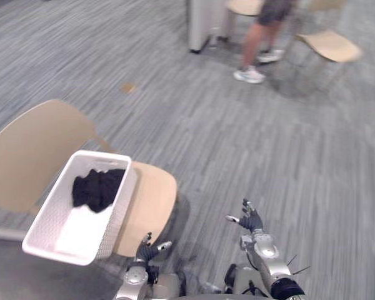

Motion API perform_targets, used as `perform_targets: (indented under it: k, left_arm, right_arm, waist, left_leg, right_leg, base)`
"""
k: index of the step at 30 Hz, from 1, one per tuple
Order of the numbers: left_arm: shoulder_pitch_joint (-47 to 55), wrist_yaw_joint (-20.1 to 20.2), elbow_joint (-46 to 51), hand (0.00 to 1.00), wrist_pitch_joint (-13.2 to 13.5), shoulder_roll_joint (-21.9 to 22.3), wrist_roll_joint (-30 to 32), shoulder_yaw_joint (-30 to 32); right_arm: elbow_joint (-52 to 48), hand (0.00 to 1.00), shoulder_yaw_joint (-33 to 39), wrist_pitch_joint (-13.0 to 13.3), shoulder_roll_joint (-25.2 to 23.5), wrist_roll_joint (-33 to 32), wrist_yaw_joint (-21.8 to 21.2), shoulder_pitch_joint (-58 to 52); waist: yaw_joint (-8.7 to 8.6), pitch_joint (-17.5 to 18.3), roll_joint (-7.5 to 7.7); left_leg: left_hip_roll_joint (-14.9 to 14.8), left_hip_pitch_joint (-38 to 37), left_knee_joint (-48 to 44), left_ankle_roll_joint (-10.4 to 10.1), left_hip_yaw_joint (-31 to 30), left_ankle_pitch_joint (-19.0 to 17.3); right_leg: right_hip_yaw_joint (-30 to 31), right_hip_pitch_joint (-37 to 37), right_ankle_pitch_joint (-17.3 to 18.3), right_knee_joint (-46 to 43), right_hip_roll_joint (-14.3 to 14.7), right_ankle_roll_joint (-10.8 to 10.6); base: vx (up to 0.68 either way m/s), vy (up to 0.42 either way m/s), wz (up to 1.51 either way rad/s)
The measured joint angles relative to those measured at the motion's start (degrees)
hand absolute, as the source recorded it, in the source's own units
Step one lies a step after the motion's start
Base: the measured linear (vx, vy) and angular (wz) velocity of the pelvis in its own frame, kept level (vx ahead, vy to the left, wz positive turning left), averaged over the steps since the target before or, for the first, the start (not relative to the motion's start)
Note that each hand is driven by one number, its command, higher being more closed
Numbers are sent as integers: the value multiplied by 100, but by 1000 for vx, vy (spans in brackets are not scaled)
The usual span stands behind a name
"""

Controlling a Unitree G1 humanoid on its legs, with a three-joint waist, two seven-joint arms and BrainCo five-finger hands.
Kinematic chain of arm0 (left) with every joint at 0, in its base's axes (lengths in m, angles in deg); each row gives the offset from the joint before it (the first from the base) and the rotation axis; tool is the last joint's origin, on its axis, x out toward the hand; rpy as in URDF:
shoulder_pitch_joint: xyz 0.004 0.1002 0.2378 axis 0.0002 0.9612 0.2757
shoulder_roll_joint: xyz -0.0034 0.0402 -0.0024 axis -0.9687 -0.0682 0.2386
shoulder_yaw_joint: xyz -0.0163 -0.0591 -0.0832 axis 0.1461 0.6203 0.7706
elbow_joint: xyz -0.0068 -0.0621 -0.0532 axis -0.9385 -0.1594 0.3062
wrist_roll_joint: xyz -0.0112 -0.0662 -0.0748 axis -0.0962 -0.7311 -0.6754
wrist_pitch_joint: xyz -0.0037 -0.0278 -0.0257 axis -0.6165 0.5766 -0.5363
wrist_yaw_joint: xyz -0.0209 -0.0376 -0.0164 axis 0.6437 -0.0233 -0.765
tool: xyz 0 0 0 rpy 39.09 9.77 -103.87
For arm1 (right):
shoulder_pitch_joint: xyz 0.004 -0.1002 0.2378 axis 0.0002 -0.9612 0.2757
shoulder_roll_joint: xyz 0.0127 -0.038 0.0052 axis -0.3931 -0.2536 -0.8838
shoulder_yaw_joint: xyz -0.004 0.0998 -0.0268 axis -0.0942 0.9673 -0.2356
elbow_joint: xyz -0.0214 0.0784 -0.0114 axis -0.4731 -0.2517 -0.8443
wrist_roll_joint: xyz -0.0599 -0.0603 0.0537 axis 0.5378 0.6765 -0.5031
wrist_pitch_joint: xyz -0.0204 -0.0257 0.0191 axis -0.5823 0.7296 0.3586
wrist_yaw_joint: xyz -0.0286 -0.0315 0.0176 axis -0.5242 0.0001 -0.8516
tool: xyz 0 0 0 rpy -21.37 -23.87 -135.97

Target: Pick up the laundry basket with both hands and put the clothes into the washing machine.

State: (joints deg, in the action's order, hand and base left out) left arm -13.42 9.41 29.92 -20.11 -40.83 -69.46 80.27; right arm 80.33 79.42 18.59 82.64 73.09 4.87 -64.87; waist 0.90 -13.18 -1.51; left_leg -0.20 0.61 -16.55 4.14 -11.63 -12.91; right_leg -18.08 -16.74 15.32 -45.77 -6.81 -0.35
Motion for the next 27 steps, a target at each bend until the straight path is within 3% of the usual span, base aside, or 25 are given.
perform_targets:
  k: [2,3,4,5,6,9,10,12,13,14,15,18,20,23,24,25,26,27]
  left_arm:
    - [-72,-10,-32,0,-7,67,8,23]
    - [-102,-8,-80,0,-9,75,18,-5]
    - [-156,-12,-119,0,-30,204,28,43]
    - [-133,-16,-101,0,-22,285,34,152]
    - [-94,-33,-86,0,13,420,28,150]
    - [-12,-43,-33,0,17,613,-11,228]
    - [20,-52,-34,0,18,618,-21,282]
    - [78,-116,-52,0,16,613,-134,313]
    - [73,-115,-55,0,15,609,-133,298]
    - [71,-113,-56,0,11,587,-127,198]
    - [61,-115,-64,0,6,563,-113,129]
    - [29,-112,-115,0,12,297,-103,-42]
    - [98,-110,-145,0,14,114,-94,-149]
    - [152,-103,-210,0,19,52,-88,-181]
    - [151,-100,-264,0,20,6,-81,-239]
    - [154,-96,-261,0,21,-81,-70,-332]
    - [165,-93,-274,0,12,-91,-56,-377]
    - [200,-55,-295,0,11,-166,23,-387]
  right_arm:
    - [-311,0,9,64,16,87,28,-102]
    - [-526,0,11,69,-2,84,86,-212]
    - [-668,0,16,70,95,83,163,-290]
    - [-683,0,19,55,135,82,176,-235]
    - [-979,0,-3,62,129,84,202,-238]
    - [-1563,0,-9,99,100,142,274,-352]
    - [-1653,0,6,103,103,211,314,-361]
    - [-1779,0,35,137,111,380,401,-424]
    - [-1780,0,67,151,110,450,417,-472]
    - [-1819,0,133,150,105,587,477,-471]
    - [-1892,0,174,147,94,644,529,-484]
    - [-2067,0,387,120,-74,932,630,-600]
    - [-2114,0,365,99,-128,1299,613,-618]
    - [-2150,0,365,76,-55,1505,605,-559]
    - [-2149,0,370,62,1,1550,600,-602]
    - [-2146,0,374,44,43,1609,596,-620]
    - [-2147,0,373,44,58,1651,587,-618]
    - [-2147,0,379,44,78,1743,580,-613]
  waist:
    - [-7,13,8]
    - [-17,30,39]
    - [61,-5,-123]
    - [163,24,-233]
    - [240,60,-278]
    - [285,76,-283]
    - [285,64,-203]
    - [273,138,-122]
    - [286,180,-101]
    - [290,248,-148]
    - [285,267,-178]
    - [303,329,112]
    - [308,426,306]
    - [293,429,286]
    - [256,421,317]
    - [172,403,363]
    - [125,397,365]
    - [12,392,358]
  left_leg:
    - [50,54,-96,-34,-774,-19]
    - [169,117,-348,-300,-1131,-159]
    - [129,171,-720,-808,-1370,-517]
    - [45,309,-819,-916,-1342,-457]
    - [8,437,-688,-1219,-1338,-178]
    - [-218,580,-290,-1368,-738,305]
    - [-359,664,-212,-1440,-253,359]
    - [-661,886,-119,-1364,1416,345]
    - [-795,989,-107,-1152,2147,444]
    - [-926,1044,59,-795,2979,708]
    - [-918,1045,146,-721,3178,689]
    - [-637,918,466,-647,2943,718]
    - [-375,616,565,-619,2880,707]
    - [-212,309,723,-484,2852,634]
    - [-89,158,830,-409,2720,584]
    - [-16,83,858,-361,2567,555]
    - [-4,50,859,-340,2451,541]
    - [11,38,852,-328,2252,534]
  right_leg:
    - [1242,-447,-90,1057,390,-195]
    - [1828,-348,-531,2100,388,-501]
    - [1777,-186,-1152,2490,292,-400]
    - [1616,-171,-1117,2414,302,-353]
    - [1166,-102,-1005,2364,166,-222]
    - [382,257,-856,2477,1,-127]
    - [58,465,-853,2642,-52,-119]
    - [-627,961,-847,3154,-139,-109]
    - [-935,1100,-847,3329,-149,-109]
    - [-1281,1199,-834,3427,-147,-131]
    - [-1420,1243,-798,3427,-164,-188]
    - [-1717,1495,-791,3495,-309,-294]
    - [-1766,1653,-647,3059,-667,-506]
    - [-1691,1447,-600,1937,-1097,-554]
    - [-1502,1233,-642,1157,-1390,-488]
    - [-1113,967,-821,523,-1538,-188]
    - [-810,785,-745,276,-1519,-94]
    - [-219,585,-395,187,-1327,-184]
  base:
    - [382,-306,215]
    - [500,-478,250]
    - [398,-379,213]
    - [489,-499,180]
    - [272,-324,114]
    - [221,-283,155]
    - [159,-140,160]
    - [124,-90,185]
    - [75,-13,168]
    - [76,24,138]
    - [101,90,139]
    - [132,162,101]
    - [104,131,36]
    - [68,132,14]
    - [73,149,47]
    - [82,129,59]
    - [78,50,75]
    - [87,-1,83]
